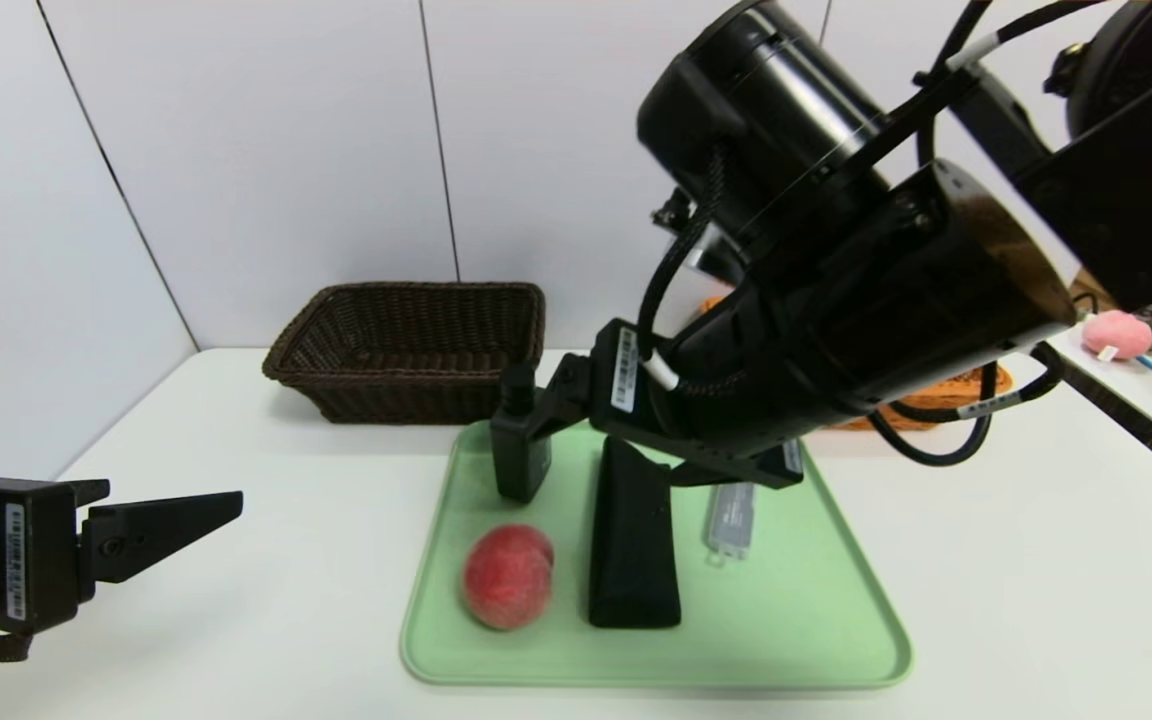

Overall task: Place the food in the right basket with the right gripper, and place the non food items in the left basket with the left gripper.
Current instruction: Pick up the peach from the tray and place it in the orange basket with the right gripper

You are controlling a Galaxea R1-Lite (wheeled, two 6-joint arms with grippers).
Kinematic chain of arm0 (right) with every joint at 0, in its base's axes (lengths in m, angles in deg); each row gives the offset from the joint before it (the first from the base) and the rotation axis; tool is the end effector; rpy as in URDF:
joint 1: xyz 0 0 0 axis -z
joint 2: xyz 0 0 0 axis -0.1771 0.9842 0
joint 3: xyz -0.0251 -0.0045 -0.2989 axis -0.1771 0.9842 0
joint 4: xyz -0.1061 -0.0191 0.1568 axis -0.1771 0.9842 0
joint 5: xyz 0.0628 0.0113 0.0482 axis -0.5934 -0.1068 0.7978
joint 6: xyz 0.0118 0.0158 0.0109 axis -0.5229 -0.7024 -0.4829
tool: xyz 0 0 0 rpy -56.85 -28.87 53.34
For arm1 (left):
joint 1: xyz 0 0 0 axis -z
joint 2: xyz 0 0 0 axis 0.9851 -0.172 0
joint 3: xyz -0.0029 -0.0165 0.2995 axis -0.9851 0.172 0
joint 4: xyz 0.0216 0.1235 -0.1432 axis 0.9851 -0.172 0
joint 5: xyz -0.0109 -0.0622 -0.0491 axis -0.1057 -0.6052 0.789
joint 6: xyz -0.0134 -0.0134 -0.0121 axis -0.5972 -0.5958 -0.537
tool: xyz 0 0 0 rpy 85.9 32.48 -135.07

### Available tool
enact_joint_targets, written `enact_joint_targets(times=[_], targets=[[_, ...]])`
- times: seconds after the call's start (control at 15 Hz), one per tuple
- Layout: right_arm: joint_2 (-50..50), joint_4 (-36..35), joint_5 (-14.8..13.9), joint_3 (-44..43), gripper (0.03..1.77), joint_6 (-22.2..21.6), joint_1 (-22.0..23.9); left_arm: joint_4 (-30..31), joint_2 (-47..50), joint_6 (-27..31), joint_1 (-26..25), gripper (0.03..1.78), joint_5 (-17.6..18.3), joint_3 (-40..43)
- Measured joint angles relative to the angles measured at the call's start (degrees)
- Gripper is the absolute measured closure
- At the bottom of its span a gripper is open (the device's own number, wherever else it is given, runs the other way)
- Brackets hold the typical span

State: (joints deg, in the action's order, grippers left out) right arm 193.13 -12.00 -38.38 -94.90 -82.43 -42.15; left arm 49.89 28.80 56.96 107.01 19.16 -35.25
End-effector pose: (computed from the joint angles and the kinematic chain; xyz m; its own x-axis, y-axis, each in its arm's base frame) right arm 0.2023 0.2612 0.2920 0.4215 0.5007 -0.7561 -0.1488 0.8607 0.4870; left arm 0.1040 -0.0485 0.2562 0.8524 -0.2397 -0.4648 0.1791 0.9688 -0.1713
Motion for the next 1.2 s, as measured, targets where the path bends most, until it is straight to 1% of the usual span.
enact_joint_targets(times=[0.2,0.27,0.47,0.53,0.87,1.07,1.2], targets=[[3.55,-0.77,-0.49,-0.3,0.11,0.23,-2.45,5.69,0.33,2.47,0.09,0.12,0.07,3.34],[4.99,-1.83,-0.96,-0.52,0.11,0.26,-2.85,5.64,0.5,2.69,0.09,0.12,0.13,4.05],[9.53,-3.41,-4.44,-0.66,0.11,-0.1,-4.16,5.42,0.35,1.23,0.06,0.12,0.13,4.27],[10.8,-3.45,-4.71,-0.69,0.11,-0.11,-4.73,5.36,0.17,0.17,0.06,0.12,0.13,4.22],[15.32,-3.94,-4.46,-0.83,0.11,-0.6,-5.32,5.01,-0.3,-0.35,0.1,0.12,0.24,4.19],[16.24,-6.81,-4.3,-0.94,0.11,-0.6,-5.29,5.01,-0.38,-0.33,0.15,0.12,0.32,4.6],[16.7,-7.3,-4.3,-0.94,0.1,-0.57,-5.29,5.01,-0.38,-0.35,0.15,0.12,0.41,4.71]])
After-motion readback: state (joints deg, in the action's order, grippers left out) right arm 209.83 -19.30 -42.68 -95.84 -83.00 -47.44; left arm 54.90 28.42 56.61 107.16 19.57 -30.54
